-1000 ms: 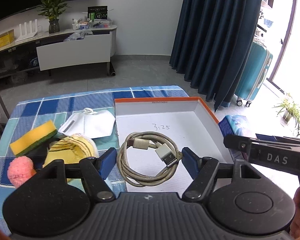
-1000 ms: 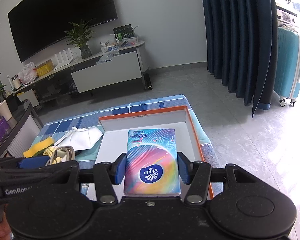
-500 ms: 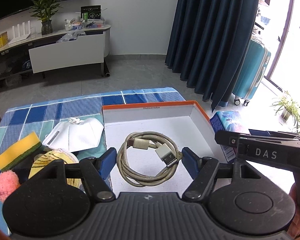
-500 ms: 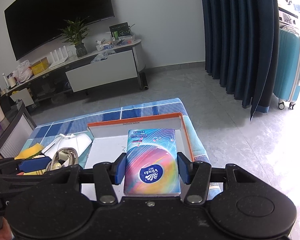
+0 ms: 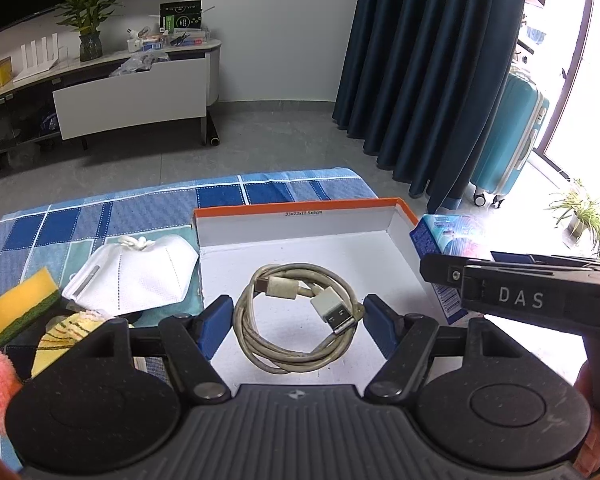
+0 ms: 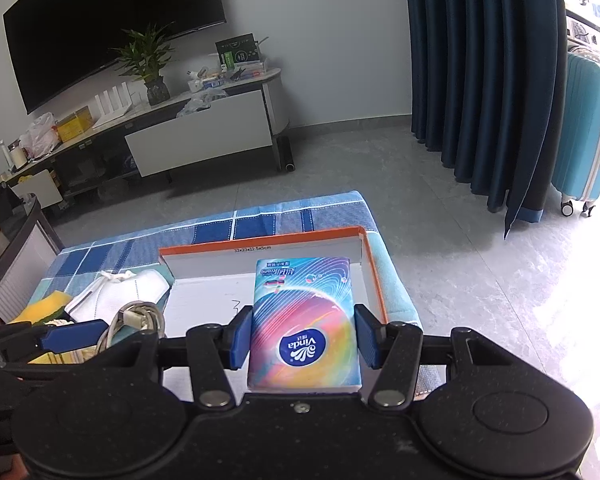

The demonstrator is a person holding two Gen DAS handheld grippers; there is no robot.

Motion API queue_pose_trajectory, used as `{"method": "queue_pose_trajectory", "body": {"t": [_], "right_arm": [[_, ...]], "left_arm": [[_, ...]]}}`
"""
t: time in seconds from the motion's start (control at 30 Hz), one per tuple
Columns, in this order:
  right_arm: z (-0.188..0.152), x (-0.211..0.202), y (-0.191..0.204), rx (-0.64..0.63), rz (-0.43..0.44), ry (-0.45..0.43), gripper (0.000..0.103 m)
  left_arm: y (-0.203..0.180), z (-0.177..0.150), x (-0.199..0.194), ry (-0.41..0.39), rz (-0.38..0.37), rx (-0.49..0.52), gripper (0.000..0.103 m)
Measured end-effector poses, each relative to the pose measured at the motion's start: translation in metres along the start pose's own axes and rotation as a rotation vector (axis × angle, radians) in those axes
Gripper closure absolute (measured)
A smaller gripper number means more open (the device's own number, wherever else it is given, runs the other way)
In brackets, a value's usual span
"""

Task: Organize soft objects
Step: 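Carry the cable and tissue pack into the white box and open both grippers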

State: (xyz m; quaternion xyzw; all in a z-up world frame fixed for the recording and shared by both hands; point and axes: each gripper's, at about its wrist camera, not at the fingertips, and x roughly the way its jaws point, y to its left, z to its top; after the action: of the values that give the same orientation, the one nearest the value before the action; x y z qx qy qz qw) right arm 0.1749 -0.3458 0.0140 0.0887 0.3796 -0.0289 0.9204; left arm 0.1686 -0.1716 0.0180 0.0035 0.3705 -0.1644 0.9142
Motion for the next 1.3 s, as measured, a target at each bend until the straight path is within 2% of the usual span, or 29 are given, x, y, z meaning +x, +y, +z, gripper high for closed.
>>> {"method": "queue_pose_trajectory", "body": {"t": [0.7,0.8,0.83,0.93,1.07,1.3], "right_arm": [[0.024,0.048,-0.003,-0.018,-0.011,0.009,0.038],[0.028,0.053,-0.004,-0.019,-0.015,-0.005,0.035],[0.029,0.054,-0.006,-0.012,-0.008,-0.006,0.029],[0.03,0.052,-0.008,0.004,-0.012,-0.014,0.029],[0.029,0.037,-0.01,0.015,-0.009,-0.043,0.029],[0.021,0.01,-0.009,0.012,-0.013,-0.073,0.027]], "left_arm": [[0.003,0.017,0.039,0.016,0.009,-0.014,0.031],[0.003,0.018,0.046,0.011,0.004,-0.014,0.031],[0.002,0.02,0.048,0.005,0.001,-0.014,0.031],[0.0,0.022,0.058,0.022,-0.03,-0.017,0.03],[-0.002,0.02,0.056,0.015,-0.051,-0.013,0.012],[0.004,0.016,0.032,0.014,-0.015,-0.029,0.009]]}}
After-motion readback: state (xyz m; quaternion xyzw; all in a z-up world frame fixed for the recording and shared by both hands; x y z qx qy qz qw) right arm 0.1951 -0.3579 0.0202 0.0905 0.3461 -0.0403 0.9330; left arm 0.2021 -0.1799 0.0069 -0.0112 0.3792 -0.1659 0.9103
